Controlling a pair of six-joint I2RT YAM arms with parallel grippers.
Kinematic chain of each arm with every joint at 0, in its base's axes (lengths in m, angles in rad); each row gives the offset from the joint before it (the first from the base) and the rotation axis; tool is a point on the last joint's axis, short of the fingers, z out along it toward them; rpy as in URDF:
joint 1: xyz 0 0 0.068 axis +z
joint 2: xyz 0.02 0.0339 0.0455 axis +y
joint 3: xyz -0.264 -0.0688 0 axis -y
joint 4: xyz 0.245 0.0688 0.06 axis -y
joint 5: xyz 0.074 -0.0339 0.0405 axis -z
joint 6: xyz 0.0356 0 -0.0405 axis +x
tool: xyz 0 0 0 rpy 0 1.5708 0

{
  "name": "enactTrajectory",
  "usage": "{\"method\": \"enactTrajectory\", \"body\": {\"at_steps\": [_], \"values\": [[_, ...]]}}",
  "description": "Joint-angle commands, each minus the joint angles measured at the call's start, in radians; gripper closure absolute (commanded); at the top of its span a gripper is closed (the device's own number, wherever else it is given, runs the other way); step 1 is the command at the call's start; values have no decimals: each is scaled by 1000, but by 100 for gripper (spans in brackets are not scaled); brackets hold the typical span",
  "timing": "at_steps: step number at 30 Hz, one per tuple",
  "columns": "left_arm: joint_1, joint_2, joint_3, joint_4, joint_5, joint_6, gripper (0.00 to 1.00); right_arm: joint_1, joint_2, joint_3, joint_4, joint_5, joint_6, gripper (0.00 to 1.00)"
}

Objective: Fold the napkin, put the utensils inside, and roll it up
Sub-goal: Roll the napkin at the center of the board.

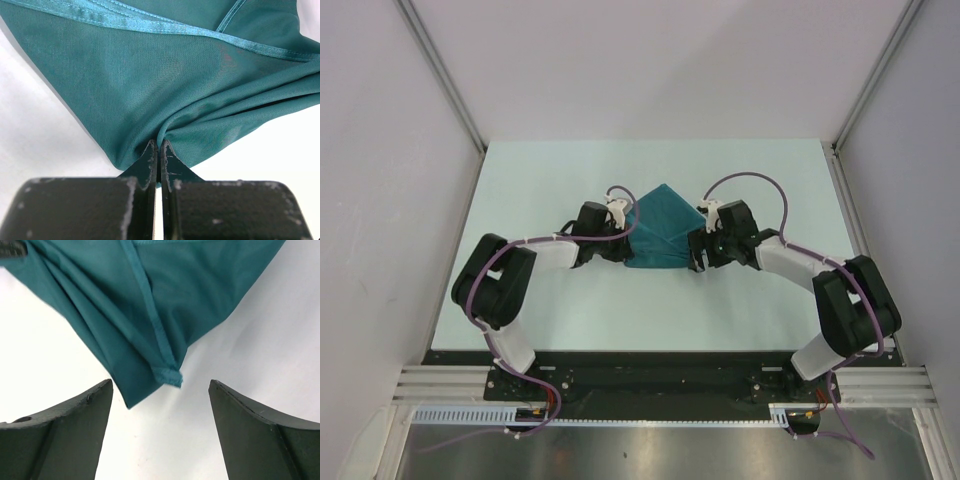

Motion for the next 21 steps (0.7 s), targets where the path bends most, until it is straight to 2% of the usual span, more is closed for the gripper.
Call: {"method": "enactTrajectory", "body": {"at_steps": [1, 8, 21], "values": [[15, 21, 26, -35, -9, -6, 100, 3, -36, -30, 36, -38, 27, 16], [15, 22, 31, -40, -9, -2, 100, -20, 9, -10, 59, -6, 73, 17], [17, 24, 32, -44, -9, -2, 100, -58, 95, 44, 93, -38, 152, 27]]}}
